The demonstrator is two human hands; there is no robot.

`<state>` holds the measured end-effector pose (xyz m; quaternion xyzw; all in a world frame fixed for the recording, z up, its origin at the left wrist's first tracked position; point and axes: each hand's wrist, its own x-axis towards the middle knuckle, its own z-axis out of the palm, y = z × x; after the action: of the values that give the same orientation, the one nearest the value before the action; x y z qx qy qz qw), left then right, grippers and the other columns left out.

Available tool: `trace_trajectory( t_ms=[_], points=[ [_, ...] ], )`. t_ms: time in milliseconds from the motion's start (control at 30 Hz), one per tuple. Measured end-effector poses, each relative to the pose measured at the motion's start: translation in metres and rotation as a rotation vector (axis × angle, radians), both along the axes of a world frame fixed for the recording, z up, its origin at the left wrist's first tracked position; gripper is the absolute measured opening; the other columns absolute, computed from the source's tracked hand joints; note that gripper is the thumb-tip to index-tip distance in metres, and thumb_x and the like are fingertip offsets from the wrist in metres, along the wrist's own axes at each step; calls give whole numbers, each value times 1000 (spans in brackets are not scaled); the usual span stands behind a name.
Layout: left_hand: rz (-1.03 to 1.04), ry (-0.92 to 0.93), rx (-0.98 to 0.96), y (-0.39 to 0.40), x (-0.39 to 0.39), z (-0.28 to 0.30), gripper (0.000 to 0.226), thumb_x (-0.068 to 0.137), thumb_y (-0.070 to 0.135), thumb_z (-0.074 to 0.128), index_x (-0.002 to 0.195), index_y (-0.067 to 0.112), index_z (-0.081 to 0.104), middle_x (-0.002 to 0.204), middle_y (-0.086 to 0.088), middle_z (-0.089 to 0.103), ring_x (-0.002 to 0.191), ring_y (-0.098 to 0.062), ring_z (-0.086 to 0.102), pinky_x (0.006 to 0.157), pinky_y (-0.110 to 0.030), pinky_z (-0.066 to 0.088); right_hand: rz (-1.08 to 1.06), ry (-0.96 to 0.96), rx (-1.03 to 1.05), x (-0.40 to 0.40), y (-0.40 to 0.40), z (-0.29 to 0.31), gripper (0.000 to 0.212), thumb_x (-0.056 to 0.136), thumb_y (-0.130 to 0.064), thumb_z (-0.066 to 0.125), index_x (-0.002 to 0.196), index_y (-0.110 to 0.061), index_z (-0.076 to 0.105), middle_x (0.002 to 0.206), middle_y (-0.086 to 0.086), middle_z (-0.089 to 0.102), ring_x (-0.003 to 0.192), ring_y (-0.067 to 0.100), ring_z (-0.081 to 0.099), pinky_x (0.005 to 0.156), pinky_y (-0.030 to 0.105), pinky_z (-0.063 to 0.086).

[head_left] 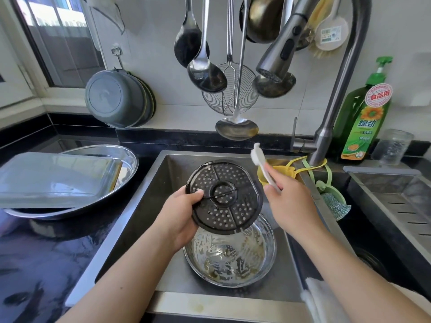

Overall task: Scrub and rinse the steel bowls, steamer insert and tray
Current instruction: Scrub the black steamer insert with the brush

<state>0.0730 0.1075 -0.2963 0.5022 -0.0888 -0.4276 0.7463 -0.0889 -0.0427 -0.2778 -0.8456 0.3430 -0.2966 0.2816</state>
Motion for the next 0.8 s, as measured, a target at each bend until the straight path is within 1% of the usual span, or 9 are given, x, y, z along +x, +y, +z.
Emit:
trace_trajectory(
  t_ms=[67, 100, 200, 267, 433, 567, 700, 733, 800],
  points=[
    [-28, -44, 37, 1, -2, 1, 29, 107, 1, 41, 128, 0, 62, 117, -23, 74, 106, -36, 73, 94, -50, 59, 9, -62, 119, -2, -2, 3, 46, 103, -25, 51, 146, -42, 48, 76, -17, 50, 58, 1, 48, 56, 14, 42],
    [-43, -61, 58, 2, -3, 2, 29, 107, 1, 42, 128, -2, 62, 114, -22, 75, 100, -33, 74, 88, -47, 61, 0, -75, 152, -1, -4, 2, 37, 103, -28, 52, 139, -37, 57, 74, -13, 53, 62, 4, 50, 63, 25, 51],
    [-95, -96, 100, 2, -9, 2, 27, 106, -1, 44, 126, -7, 60, 105, -22, 74, 87, -30, 71, 78, -41, 63, 14, -127, 336, 1, 0, 3, 33, 101, -39, 54, 101, -8, 68, 90, 22, 63, 73, 22, 56, 78, 45, 54],
    [-109, -105, 116, 2, -10, 2, 25, 105, -1, 47, 125, -7, 61, 107, -25, 73, 88, -32, 71, 75, -42, 64, 29, -138, 429, 1, 4, 4, 32, 99, -36, 59, 87, -8, 68, 89, 23, 63, 75, 29, 55, 80, 47, 52],
    [-105, -8, 69, 1, -11, 4, 16, 99, 1, 60, 114, -1, 65, 107, -24, 75, 86, -32, 75, 75, -42, 65, -48, -233, 621, 4, 2, -2, 11, 99, -19, 63, 96, -13, 72, 103, 11, 70, 100, 26, 65, 98, 54, 53],
    [-59, 58, 49, -2, -15, -1, 37, 92, -9, 63, 127, -3, 59, 111, -27, 75, 98, -41, 75, 78, -47, 64, -74, -288, 659, 12, 6, -8, 6, 101, -20, 60, 98, -18, 64, 103, 12, 69, 102, 33, 66, 90, 56, 57],
    [64, 36, 96, 1, -10, 0, 41, 84, -14, 69, 123, -2, 62, 100, -26, 76, 84, -40, 77, 65, -44, 63, 79, -238, 755, 13, 13, -9, 6, 103, -15, 56, 108, -15, 58, 113, 18, 63, 102, 30, 66, 64, 34, 61],
    [93, -11, 130, 1, -10, 0, 39, 83, -14, 71, 119, -1, 64, 97, -25, 77, 80, -38, 78, 63, -42, 63, 92, -184, 718, 12, 12, -11, 9, 103, -18, 56, 111, -13, 58, 112, 16, 62, 98, 29, 66, 60, 32, 60],
    [155, -167, 207, 2, -11, 1, 35, 80, -12, 76, 110, 3, 66, 94, -20, 78, 78, -36, 78, 64, -43, 64, 37, 47, 368, 8, 10, -8, 16, 104, -31, 51, 96, -20, 59, 96, 5, 61, 82, 24, 65, 56, 33, 54]
  ],
)
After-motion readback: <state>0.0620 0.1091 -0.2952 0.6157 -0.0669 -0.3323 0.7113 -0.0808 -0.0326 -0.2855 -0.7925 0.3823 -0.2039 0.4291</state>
